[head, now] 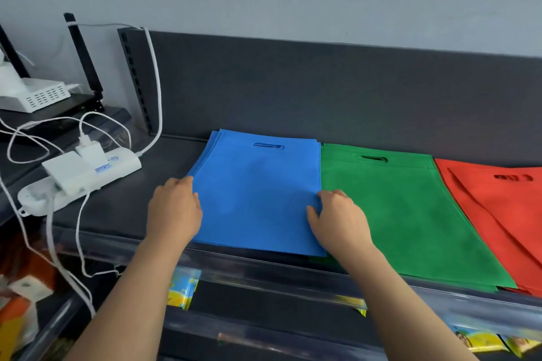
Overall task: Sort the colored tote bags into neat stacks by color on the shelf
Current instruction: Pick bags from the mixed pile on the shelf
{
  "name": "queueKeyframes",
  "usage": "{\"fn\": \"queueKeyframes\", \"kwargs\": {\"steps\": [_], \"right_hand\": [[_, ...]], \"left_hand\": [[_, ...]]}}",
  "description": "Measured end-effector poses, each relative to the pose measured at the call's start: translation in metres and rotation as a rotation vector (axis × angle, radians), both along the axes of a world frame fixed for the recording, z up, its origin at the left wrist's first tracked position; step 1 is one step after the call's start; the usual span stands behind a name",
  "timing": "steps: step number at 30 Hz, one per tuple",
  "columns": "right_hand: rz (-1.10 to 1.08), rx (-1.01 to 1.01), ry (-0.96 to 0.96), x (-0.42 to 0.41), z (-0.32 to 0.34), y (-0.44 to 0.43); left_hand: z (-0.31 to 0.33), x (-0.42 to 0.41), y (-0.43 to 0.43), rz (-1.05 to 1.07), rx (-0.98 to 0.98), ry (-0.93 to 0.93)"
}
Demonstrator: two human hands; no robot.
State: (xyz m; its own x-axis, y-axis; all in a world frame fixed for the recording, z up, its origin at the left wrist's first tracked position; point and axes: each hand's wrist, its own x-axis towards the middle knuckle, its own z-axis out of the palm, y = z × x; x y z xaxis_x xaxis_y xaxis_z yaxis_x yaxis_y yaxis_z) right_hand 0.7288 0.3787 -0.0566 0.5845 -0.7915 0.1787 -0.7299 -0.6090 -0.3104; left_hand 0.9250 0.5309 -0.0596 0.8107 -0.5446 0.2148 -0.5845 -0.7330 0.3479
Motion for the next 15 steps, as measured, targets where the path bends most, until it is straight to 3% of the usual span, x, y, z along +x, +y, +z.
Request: {"fn": "queueKeyframes", "kwargs": {"steps": [6,15], "right_hand": [[0.043,-0.042,-0.063,-0.012,0.006,0.000],[-0.070,-0.171,-0.146,-0.095,0.019,-0.011]], "left_hand": [[0.010,-0.025,-0.010,-0.105,-0.085,-0.089],[0.023,-0.124,-0.062,-0.475,-0.233,-0.121]]}}
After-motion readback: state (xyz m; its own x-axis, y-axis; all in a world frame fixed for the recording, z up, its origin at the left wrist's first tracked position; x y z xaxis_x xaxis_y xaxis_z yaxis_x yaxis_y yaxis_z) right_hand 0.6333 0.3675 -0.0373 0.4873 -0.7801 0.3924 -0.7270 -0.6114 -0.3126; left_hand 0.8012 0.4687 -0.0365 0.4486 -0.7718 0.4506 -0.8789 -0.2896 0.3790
